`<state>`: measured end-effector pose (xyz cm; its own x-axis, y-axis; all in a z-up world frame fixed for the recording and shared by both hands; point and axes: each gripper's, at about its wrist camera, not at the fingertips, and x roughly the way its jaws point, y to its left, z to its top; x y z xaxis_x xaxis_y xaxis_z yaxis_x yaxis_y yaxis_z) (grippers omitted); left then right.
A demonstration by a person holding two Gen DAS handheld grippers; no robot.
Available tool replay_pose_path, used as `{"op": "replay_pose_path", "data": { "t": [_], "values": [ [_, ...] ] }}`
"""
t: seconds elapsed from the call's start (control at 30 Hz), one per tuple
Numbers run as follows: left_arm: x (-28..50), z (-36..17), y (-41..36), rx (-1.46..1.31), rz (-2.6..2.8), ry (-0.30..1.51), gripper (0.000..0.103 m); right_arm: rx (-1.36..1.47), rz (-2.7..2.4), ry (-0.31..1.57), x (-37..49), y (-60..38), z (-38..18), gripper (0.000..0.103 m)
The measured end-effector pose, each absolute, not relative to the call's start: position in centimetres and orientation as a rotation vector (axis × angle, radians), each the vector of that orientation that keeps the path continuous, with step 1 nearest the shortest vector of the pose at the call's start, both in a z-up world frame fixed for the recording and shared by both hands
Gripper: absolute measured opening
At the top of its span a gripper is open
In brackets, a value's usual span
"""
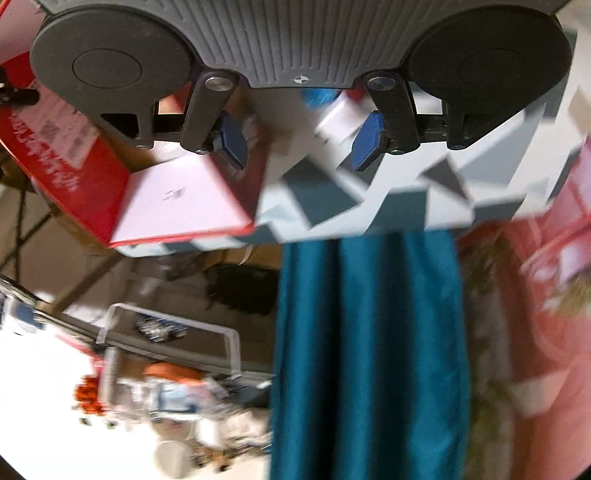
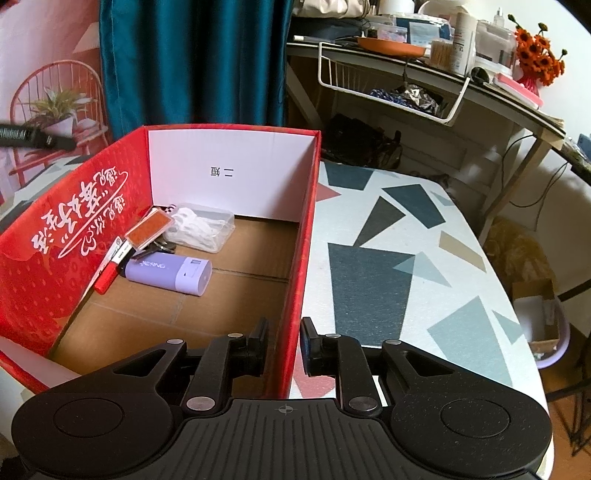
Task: Organize rigid objects
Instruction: 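Move the left gripper back down to the dark red tube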
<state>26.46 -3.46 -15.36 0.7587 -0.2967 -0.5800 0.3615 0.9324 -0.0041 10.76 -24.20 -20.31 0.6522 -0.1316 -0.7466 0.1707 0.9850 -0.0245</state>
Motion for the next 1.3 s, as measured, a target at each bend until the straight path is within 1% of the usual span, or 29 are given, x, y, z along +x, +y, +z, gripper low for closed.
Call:
{"op": "replay_pose_path", "data": {
  "t": [0.17,0.23,0.3,0.37,0.53,0.7,0.83,0.9,0.97,1.13,1.3],
  "values": [
    [27.1,-17.9,-1.9,0.038,-0.277,0.705,0.064,0.039,-0.162,0.845,10.7,-24.2,-20.2,0.019],
    [27.5,-19.0,-1.9,0.023,-0.264,0.738,0.062,0.042,-0.157,0.844,10.7,-24.3,-20.2,0.019],
    [27.8,-19.8,-2.1,0.032,-0.254,0.761,0.056,0.045,-0.154,0.842,10.6,-24.4,-20.2,0.019],
    [28.1,-20.4,-2.5,0.048,-0.248,0.773,0.053,0.045,-0.154,0.842,10.6,-24.4,-20.2,0.019],
    [28.1,-21.7,-3.0,0.072,-0.233,0.784,0.053,0.044,-0.154,0.842,10.6,-24.4,-20.2,0.02],
    [27.5,-23.0,-3.3,0.093,-0.235,0.819,0.048,0.047,-0.154,0.84,10.6,-24.4,-20.2,0.02],
    [26.9,-23.2,-3.3,0.106,-0.239,0.826,0.047,0.046,-0.152,0.84,10.7,-24.4,-20.2,0.02],
    [26.4,-23.3,-3.1,0.111,-0.242,0.822,0.04,0.048,-0.152,0.839,10.7,-24.4,-20.2,0.02],
    [25.8,-23.4,-2.9,0.118,-0.239,0.824,0.036,0.048,-0.153,0.837,10.7,-24.3,-20.2,0.02],
    [24.5,-24.2,-1.8,0.1,-0.223,0.858,0.036,0.05,-0.154,0.834,10.6,-24.4,-20.2,0.02],
    [23.9,-24.1,-0.9,0.104,-0.206,0.854,0.036,0.05,-0.154,0.834,10.6,-24.4,-20.2,0.02]
  ]
}}
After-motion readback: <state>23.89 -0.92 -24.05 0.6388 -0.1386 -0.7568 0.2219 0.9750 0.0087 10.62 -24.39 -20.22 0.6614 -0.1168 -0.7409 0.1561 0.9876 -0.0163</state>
